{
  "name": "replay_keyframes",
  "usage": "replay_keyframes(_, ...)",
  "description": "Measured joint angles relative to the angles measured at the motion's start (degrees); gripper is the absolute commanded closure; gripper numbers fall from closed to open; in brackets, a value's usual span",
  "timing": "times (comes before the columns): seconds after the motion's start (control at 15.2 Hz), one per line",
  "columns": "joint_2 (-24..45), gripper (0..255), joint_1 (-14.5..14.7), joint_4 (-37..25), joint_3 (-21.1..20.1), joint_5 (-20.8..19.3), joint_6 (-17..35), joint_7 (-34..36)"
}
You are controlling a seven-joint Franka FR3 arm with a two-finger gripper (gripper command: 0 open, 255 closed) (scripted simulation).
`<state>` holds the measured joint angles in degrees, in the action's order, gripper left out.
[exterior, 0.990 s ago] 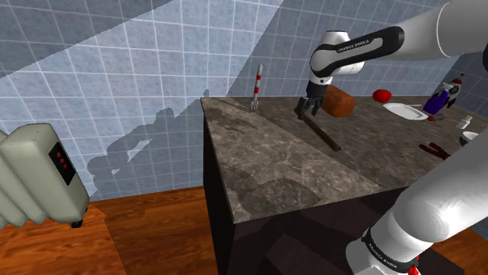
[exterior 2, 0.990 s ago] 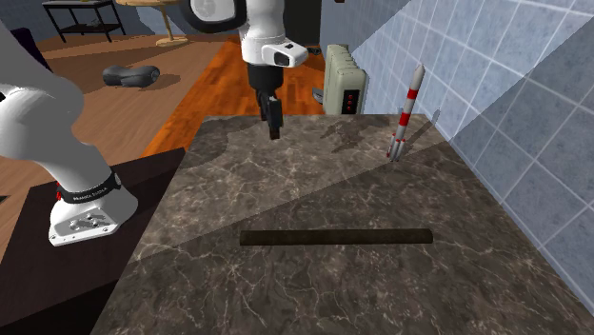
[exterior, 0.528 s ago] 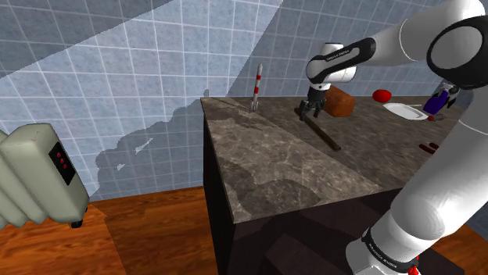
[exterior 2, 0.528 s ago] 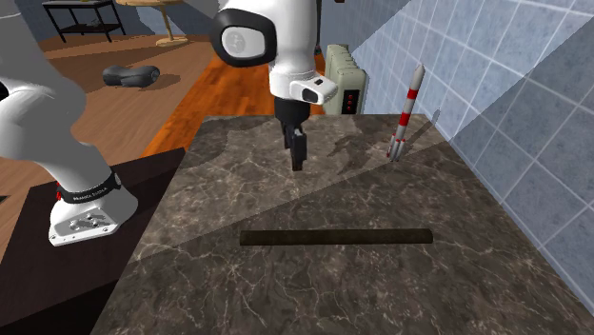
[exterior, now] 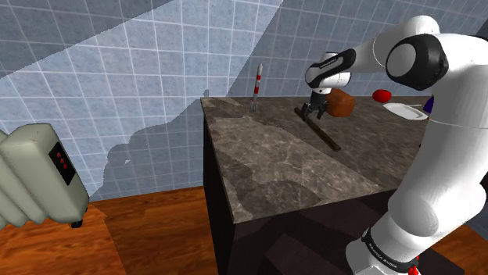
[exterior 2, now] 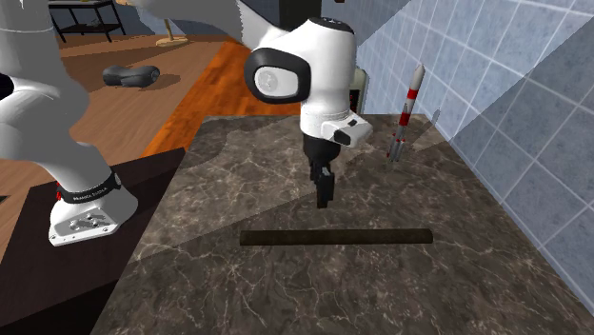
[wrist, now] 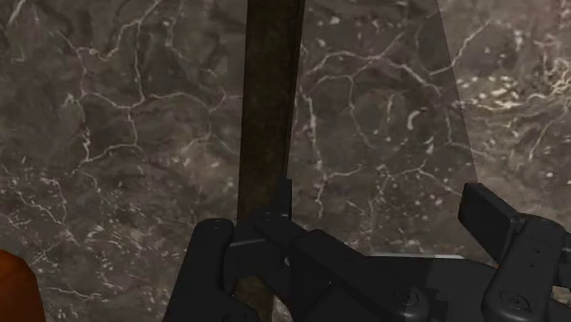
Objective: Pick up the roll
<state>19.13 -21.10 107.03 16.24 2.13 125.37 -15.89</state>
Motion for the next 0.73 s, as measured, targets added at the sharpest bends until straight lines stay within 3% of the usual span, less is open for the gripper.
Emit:
replay_keyframes(0.4, 10.75, 0, -4.53, -11.16, 1.10, 2.75, -0.81, -0.92)
replay_keyframes(0.73, 13.75, 0, -5.42, -12.25, 0.91, 3.53, 1.03, -1.12)
